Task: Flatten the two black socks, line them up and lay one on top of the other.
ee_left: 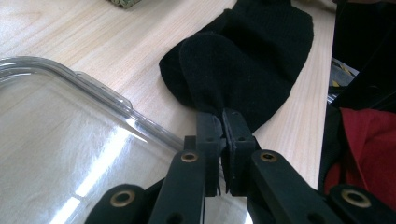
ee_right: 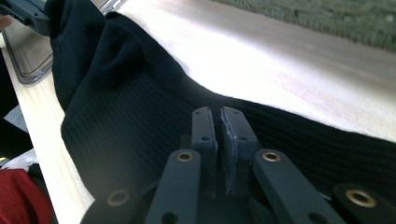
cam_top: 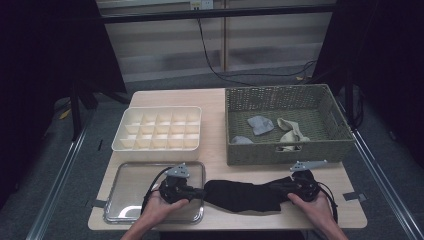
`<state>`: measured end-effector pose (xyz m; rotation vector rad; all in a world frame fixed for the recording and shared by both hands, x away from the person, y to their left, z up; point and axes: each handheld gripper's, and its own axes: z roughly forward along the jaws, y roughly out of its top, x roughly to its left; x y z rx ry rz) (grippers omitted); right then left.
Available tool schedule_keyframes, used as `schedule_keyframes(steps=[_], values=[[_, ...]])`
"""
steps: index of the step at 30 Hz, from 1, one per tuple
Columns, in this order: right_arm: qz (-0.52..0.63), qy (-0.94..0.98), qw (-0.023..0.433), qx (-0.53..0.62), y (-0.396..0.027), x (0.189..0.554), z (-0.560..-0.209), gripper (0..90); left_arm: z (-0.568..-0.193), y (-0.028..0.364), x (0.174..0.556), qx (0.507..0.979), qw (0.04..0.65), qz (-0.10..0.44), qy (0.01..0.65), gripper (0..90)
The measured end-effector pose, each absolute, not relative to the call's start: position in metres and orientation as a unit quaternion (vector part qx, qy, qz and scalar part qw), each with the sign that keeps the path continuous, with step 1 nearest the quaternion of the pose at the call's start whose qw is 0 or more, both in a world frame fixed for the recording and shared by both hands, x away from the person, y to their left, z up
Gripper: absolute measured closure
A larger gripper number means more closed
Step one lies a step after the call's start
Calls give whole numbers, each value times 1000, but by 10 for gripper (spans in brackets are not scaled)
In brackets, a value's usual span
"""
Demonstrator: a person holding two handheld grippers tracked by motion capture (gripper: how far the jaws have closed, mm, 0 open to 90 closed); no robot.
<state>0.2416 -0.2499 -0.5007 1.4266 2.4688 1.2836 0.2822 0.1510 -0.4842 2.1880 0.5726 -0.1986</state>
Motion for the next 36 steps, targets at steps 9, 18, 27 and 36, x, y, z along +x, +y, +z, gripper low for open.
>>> schedule_keyframes(steps=[9, 18, 27, 36], values=[[458, 757, 14, 465, -262, 235, -481, 864, -481, 152, 280, 870, 432, -83, 223, 871], [483, 726, 47, 487, -292, 235, -463, 872, -472, 147, 284, 863, 448, -73, 222, 876], [474, 710, 64, 516, -321, 237, -470, 875, -478, 125, 297, 864, 444, -78, 225, 876], [455, 723, 52, 517, -321, 239, -486, 844, -487, 119, 298, 871, 427, -74, 231, 765]])
